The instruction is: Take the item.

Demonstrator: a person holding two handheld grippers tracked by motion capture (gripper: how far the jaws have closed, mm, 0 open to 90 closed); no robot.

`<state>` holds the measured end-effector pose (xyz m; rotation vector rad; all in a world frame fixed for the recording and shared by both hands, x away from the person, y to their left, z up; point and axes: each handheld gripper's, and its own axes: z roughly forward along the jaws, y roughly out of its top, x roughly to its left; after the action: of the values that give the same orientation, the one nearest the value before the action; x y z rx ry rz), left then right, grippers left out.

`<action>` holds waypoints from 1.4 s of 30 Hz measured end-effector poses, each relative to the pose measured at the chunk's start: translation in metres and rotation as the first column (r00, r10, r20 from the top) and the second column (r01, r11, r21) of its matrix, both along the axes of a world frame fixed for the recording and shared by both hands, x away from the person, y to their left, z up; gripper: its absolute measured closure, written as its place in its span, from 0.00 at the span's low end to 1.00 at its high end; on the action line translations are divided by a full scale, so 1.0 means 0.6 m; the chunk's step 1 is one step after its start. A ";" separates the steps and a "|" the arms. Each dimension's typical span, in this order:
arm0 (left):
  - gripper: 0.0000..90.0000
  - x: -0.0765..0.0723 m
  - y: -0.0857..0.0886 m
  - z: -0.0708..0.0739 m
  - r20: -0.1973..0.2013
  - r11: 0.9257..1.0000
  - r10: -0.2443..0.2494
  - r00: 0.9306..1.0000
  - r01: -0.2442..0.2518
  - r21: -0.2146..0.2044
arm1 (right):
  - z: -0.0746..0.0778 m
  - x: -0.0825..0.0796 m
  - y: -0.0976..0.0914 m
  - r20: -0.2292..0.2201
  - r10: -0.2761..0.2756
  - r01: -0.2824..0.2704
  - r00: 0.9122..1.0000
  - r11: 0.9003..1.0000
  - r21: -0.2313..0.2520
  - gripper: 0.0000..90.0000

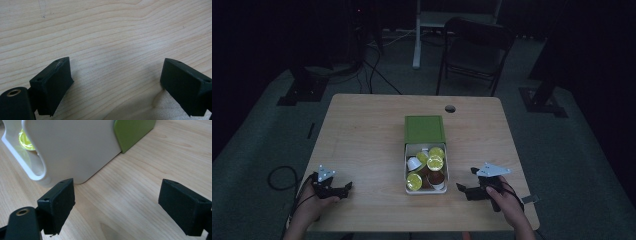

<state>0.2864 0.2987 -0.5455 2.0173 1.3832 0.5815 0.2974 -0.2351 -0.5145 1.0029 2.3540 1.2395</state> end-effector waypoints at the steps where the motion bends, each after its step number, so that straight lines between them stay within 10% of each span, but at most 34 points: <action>1: 0.11 0.000 0.000 0.000 0.000 1.000 0.001 1.000 -0.001 0.000 | -0.002 -0.001 0.002 -0.003 0.009 -0.009 1.000 1.000 -0.004 0.15; 13: 0.11 0.000 0.000 0.000 0.000 1.000 0.001 1.000 -0.001 -0.001 | -0.031 -0.007 0.027 -0.006 0.129 -0.129 0.992 0.987 -0.097 0.14; 42: 0.11 0.000 0.000 0.000 0.000 1.000 0.000 1.000 0.000 -0.001 | -0.059 0.000 0.043 -0.059 0.218 -0.225 0.974 0.965 -0.138 0.14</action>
<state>0.2863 0.2986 -0.5455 2.0166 1.3837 0.5812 0.2972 -0.2091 -0.5498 0.7443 2.6051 1.1104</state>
